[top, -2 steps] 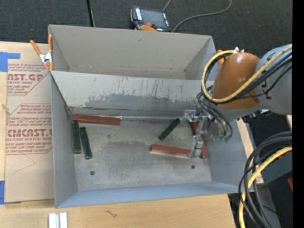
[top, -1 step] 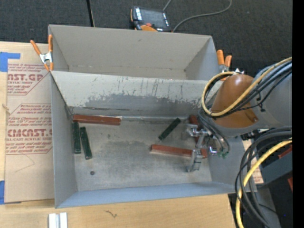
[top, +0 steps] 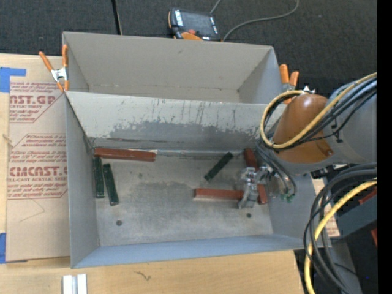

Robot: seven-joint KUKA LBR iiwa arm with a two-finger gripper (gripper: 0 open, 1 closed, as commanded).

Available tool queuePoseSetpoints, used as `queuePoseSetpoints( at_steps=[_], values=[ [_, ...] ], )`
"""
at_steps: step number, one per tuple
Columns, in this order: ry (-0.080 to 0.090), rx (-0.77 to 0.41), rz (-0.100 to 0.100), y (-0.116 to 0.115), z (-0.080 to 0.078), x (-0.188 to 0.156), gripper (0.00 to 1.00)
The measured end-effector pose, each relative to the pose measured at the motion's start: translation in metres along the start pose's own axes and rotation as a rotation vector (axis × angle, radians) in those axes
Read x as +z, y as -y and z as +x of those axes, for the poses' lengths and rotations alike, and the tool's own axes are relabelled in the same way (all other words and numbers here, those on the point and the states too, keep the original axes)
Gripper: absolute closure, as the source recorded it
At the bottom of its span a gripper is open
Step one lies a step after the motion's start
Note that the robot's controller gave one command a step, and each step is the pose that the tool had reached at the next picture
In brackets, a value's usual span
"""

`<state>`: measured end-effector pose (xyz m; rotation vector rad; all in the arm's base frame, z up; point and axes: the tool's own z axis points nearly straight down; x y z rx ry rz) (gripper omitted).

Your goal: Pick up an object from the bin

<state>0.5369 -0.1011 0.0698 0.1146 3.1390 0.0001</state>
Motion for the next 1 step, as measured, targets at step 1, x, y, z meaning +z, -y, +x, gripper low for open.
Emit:
queuePoseSetpoints(
  at_steps=[1],
  values=[
    [0.009, 0.022, 0.000, -0.0027, 0.0064, -0.1368, 1.00]
  ],
)
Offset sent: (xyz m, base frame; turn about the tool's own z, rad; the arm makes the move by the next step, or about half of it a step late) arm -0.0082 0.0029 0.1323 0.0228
